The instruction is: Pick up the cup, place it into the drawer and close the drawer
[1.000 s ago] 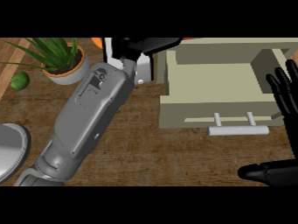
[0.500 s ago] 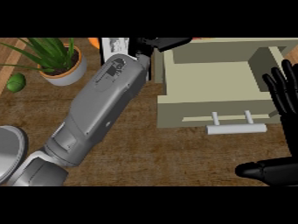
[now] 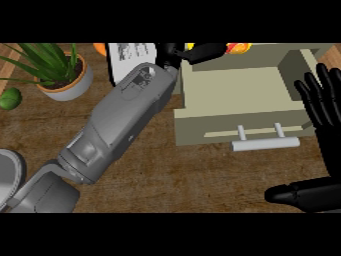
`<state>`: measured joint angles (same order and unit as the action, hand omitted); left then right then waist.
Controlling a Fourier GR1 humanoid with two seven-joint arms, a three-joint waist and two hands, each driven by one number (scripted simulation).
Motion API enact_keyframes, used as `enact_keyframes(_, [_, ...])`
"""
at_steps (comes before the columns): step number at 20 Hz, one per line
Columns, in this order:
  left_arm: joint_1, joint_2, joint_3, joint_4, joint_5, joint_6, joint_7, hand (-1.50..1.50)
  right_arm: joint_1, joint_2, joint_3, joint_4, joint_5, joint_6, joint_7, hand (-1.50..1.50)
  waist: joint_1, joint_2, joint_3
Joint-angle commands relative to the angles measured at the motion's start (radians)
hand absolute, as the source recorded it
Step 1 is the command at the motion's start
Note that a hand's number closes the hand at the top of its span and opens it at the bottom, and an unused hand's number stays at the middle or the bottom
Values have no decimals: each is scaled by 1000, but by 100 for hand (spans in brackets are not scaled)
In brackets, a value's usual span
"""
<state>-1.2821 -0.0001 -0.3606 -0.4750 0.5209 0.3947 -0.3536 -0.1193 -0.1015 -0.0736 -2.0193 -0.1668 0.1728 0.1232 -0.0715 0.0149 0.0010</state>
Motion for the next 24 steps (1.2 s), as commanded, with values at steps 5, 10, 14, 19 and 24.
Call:
enact_keyframes(5, [-51, 0, -153, 77, 56, 70, 25, 150, -49, 6, 29, -4, -3, -4, 33, -150, -49, 11, 1])
enact_keyframes(10, [-58, 0, -226, 120, 47, 86, 47, -150, -22, 9, 29, -13, -23, 10, 26, -150, -43, 10, 1])
enact_keyframes(14, [-51, 1, -245, 67, 96, 118, 32, -150, -68, -2, -17, 40, -66, 20, 6, -150, -41, 11, 1])
enact_keyframes(19, [-17, 0, -219, 21, 179, 57, -49, -150, -73, -4, -32, 36, -105, 27, 19, -150, -31, 10, 0])
enact_keyframes(24, [-58, 0, -150, -16, 250, 33, -114, -150, 16, 17, -18, 34, -135, 64, -20, -150, 4, -1, 0])
